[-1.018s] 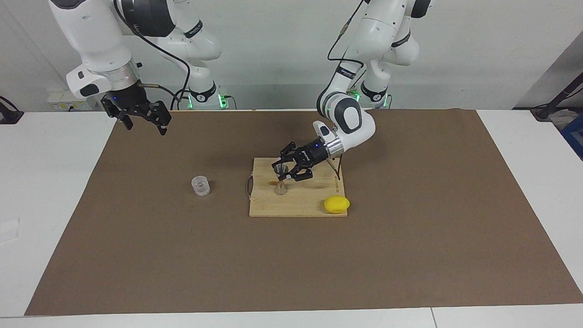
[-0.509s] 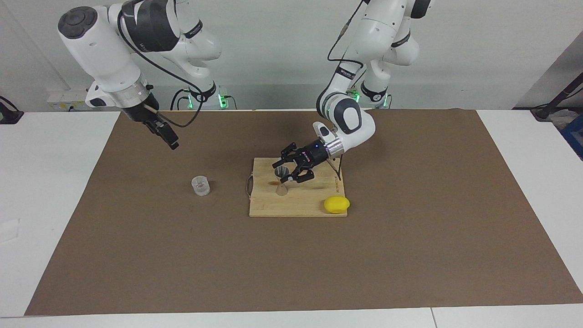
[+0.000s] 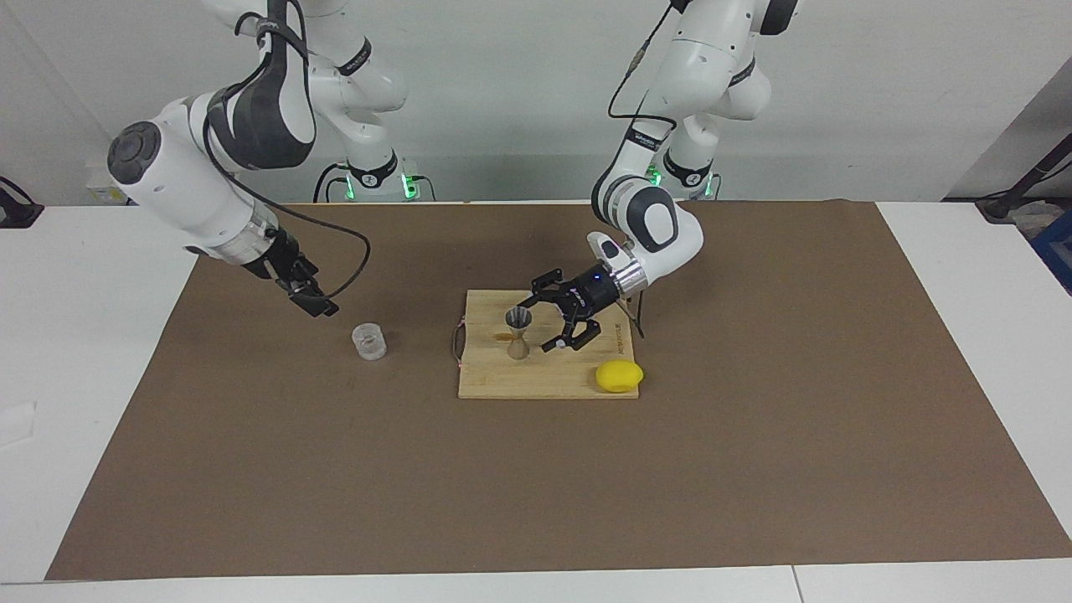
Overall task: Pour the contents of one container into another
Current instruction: 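Open the left gripper on the board while the right gripper rises, then retract the left gripper while the right gripper descends toward the glass cup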
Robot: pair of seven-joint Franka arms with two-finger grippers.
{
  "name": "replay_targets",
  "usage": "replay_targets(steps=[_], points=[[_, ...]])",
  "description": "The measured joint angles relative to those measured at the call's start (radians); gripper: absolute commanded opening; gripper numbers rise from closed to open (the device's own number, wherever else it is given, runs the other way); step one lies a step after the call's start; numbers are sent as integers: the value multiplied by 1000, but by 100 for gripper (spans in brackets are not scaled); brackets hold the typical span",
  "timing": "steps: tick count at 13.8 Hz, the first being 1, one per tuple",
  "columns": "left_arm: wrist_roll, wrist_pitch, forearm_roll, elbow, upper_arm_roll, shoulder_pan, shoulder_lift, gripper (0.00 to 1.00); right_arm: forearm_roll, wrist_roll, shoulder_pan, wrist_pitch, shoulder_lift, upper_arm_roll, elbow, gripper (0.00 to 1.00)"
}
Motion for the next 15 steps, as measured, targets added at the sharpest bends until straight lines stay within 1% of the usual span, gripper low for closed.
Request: replay_targets(steps=[3,7,9,11,15], points=[[0,0,96,0,0,48,0,100,18,1,-2,17,31,0,0,99],[0,0,161,-1,1,82,0,100,26,14,-3,27,35,0,1,99],[0,1,219,-5,2,98,-2,100,27,22,-3,27,35,0,1,99],[0,1,331,-10,4,138,-9,100,28,22,-3,27,35,0,1,98],[-8,-23,685,-13,9,286,-56,100,28,39,-3,27,35,0,1,99]])
